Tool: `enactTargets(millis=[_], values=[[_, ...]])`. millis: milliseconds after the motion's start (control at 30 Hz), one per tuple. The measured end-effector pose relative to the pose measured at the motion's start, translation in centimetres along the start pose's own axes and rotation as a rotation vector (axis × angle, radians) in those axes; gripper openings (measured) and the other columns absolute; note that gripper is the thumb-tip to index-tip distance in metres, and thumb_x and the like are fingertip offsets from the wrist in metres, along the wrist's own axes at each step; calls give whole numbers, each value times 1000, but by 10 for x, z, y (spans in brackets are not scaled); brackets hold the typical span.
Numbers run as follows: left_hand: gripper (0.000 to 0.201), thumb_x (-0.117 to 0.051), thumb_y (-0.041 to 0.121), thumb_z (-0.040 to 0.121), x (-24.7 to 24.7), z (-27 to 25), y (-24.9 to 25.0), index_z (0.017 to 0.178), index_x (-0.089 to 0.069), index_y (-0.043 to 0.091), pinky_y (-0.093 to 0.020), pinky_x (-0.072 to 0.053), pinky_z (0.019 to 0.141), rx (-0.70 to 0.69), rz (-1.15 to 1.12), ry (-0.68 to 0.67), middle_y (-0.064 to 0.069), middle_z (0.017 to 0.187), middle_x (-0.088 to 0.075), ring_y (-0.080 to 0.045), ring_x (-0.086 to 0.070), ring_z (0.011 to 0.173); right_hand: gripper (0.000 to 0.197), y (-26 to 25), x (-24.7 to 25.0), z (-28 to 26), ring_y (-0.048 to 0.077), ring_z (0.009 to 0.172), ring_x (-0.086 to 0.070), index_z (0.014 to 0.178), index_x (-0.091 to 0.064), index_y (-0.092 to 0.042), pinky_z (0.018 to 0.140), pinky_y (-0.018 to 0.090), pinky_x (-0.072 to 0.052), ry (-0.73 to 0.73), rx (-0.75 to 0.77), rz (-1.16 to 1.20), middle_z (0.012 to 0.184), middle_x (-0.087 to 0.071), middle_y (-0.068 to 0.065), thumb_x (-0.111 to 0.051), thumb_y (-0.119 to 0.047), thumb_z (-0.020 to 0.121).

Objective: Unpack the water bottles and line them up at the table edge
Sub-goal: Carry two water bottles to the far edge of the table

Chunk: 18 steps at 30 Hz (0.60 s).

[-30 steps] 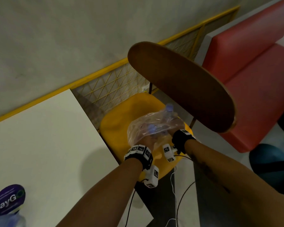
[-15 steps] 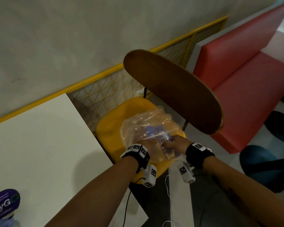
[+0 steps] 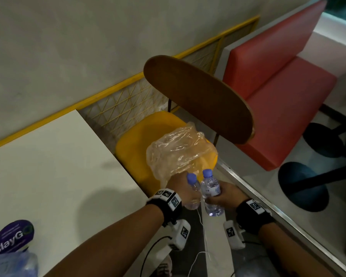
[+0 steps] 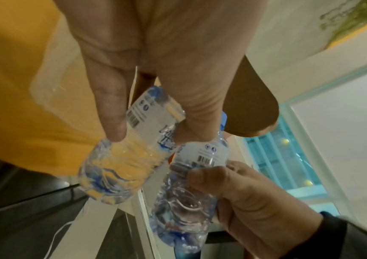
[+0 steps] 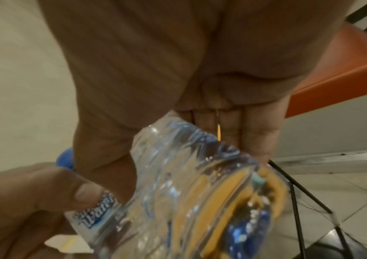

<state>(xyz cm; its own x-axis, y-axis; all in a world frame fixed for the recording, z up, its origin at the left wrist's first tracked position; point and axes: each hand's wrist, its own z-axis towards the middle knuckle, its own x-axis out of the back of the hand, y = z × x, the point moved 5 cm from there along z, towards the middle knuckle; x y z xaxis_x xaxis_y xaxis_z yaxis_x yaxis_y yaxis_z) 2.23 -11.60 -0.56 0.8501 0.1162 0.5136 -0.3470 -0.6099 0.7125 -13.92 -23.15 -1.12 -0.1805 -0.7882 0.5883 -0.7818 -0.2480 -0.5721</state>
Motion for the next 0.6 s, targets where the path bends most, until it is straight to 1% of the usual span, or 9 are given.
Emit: enactTargets(millis=[100,200,267,333,367,400,467,533,600], values=[[34,-75,47,64,9,-30,-5,82,-56,24,-33,-54,62,-90,77,75,5,77,-65,-18,-64,70,46,-7,-14,-27,0,82,-69,101,-67,-35,76,27,-56,38,69,5,89,-75,-11,-87,-43,61],[37,-78,51,60,32,-68,-25,76,-54,27,-29,-47,55,-142,9,163,5,74,-62,-14,-62,64,52,-24,-37,-49,-2,85,-69,108,-65,-34,76,23,-52,25,153,81,93,-75,-15,-90,-32,62],[39,-81,52,58,53,-99,-43,78,-56,29,-29,-47,58,-163,-19,217,5,80,-60,-13,-60,68,56,-41,-59,-59,-2,88,-69,110,-64,-34,79,23,-51,-20,190,112,97,-75,-15,-91,-28,62],[50,-80,55,55,77,-133,-66,93,-60,30,-23,-46,66,-139,-16,295,10,91,-59,-10,-59,78,58,-64,-86,-69,-4,90,-67,110,-62,-36,81,22,-52,-68,238,93,99,-73,-15,-92,-28,61],[56,-77,56,54,89,-150,-79,101,-60,32,-23,-47,72,-131,-8,333,12,96,-60,-10,-59,84,60,-77,-101,-74,-6,92,-66,111,-61,-37,81,21,-52,-79,273,71,101,-72,-16,-92,-28,60],[62,-75,55,54,101,-166,-91,110,-57,35,-24,-48,77,-127,4,361,12,103,-60,-11,-60,89,62,-91,-117,-79,-5,93,-65,111,-60,-37,82,22,-52,-82,316,50,104,-70,-16,-93,-28,60],[67,-74,53,59,123,-195,-116,119,-50,41,-31,-51,82,-106,64,387,10,110,-60,-16,-60,95,66,-120,-152,-87,4,100,-62,112,-56,-40,85,27,-51,-102,407,30,112,-64,-11,-93,-31,59],[59,-75,51,65,144,-221,-145,117,-49,42,-34,-52,79,-63,131,418,8,104,-57,-20,-60,90,66,-148,-192,-93,9,102,-59,114,-55,-40,84,28,-49,-159,491,-41,114,-60,-8,-91,-40,59],[51,-76,47,69,165,-244,-177,112,-49,42,-37,-52,79,-21,157,441,7,99,-54,-24,-60,88,68,-175,-232,-98,9,101,-58,117,-56,-32,81,20,-45,-245,531,-113,113,-58,-11,-89,-46,60]])
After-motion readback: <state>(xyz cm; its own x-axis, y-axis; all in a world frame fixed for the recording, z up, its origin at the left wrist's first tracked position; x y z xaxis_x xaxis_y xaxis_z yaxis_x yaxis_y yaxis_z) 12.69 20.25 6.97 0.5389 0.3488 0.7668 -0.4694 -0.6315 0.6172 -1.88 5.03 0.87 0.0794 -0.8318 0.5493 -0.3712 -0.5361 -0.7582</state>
